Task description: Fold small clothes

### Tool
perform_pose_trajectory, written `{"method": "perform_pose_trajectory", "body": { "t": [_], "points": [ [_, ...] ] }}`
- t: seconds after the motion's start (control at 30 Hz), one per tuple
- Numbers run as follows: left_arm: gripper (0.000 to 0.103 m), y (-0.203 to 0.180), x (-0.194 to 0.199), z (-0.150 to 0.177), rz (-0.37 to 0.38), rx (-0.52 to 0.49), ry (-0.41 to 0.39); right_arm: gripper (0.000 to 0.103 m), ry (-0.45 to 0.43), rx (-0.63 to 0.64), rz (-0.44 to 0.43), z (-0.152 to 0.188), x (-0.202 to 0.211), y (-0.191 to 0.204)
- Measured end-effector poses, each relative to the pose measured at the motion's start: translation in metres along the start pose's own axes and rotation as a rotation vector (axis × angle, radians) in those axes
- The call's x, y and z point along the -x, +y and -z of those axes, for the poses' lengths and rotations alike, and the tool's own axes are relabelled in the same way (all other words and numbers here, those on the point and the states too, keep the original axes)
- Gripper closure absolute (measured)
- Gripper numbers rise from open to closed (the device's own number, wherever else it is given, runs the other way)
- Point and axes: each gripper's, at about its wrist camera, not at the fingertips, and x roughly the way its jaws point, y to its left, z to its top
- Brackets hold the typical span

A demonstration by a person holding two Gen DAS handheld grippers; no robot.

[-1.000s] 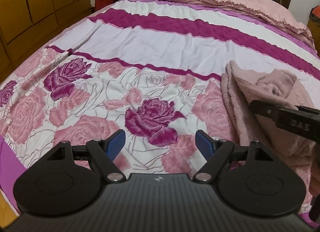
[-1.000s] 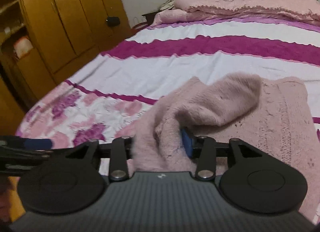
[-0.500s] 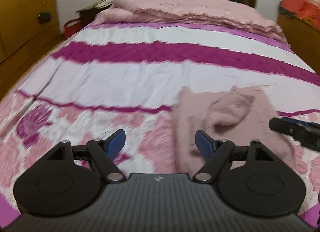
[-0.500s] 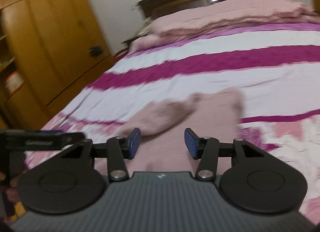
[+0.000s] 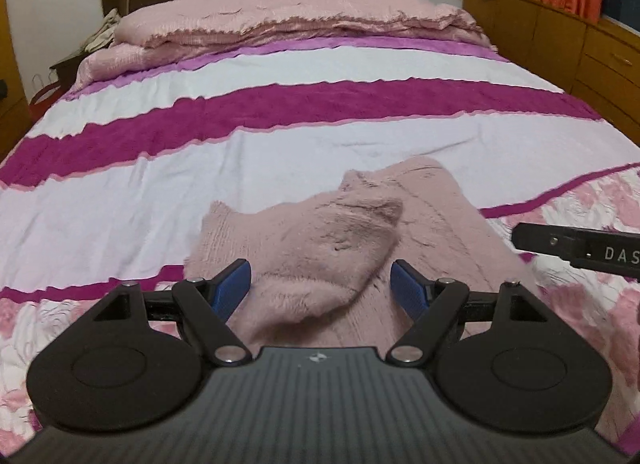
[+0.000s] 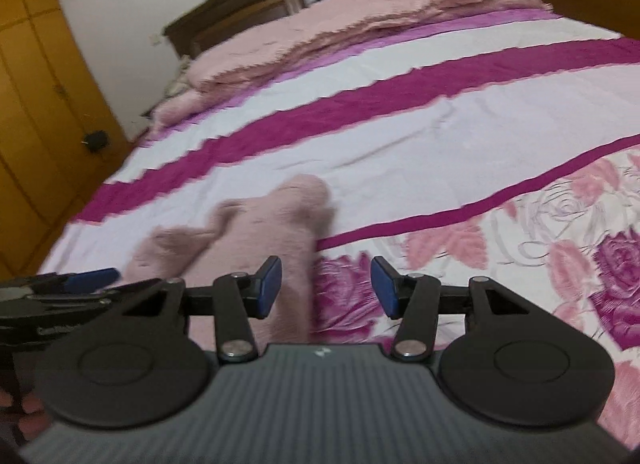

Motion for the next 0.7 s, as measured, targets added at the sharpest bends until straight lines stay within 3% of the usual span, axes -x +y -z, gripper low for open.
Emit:
{"method": "perform_pose_trajectory", "body": {
  "t": [0.1,0.2,0.27,0.43,0.53,0.63,0.7],
  "points": [
    [0.024,0.007,-0.012,0.001,-0.011,0.046,-0.017,0.050,0.033,-0.008,0.020,-0.003,-0.016,-0.006],
    [0.072,0.018,-0.016,0.001,0.019,0.107,-0.018,0.050,0.075,-0.022,0.003,-0.002,-0.033,-0.010],
    [0.084,0.027,-0.011,0.002,0.031,0.145,-0.039,0.050,0.084,-0.030,-0.031,0.000,-0.040,-0.011],
    [0.087,0.059,0.020,0.000,-0.028,0.253,-0.150,0.050,0.064,0.026,-0.170,-0.001,-0.037,-0.005],
    [0.086,0.083,0.007,0.001,-0.096,0.295,-0.102,0.050,0.053,0.093,-0.183,0.000,-0.036,0.005],
    [0.085,0.100,-0.021,0.008,-0.066,0.352,0.013,0.050,0.071,0.102,-0.152,-0.001,-0.042,0.010],
    [0.080,0.102,-0.023,0.013,-0.066,0.351,0.002,0.050,0.073,0.103,-0.148,-0.002,-0.041,0.011]
  ]
}}
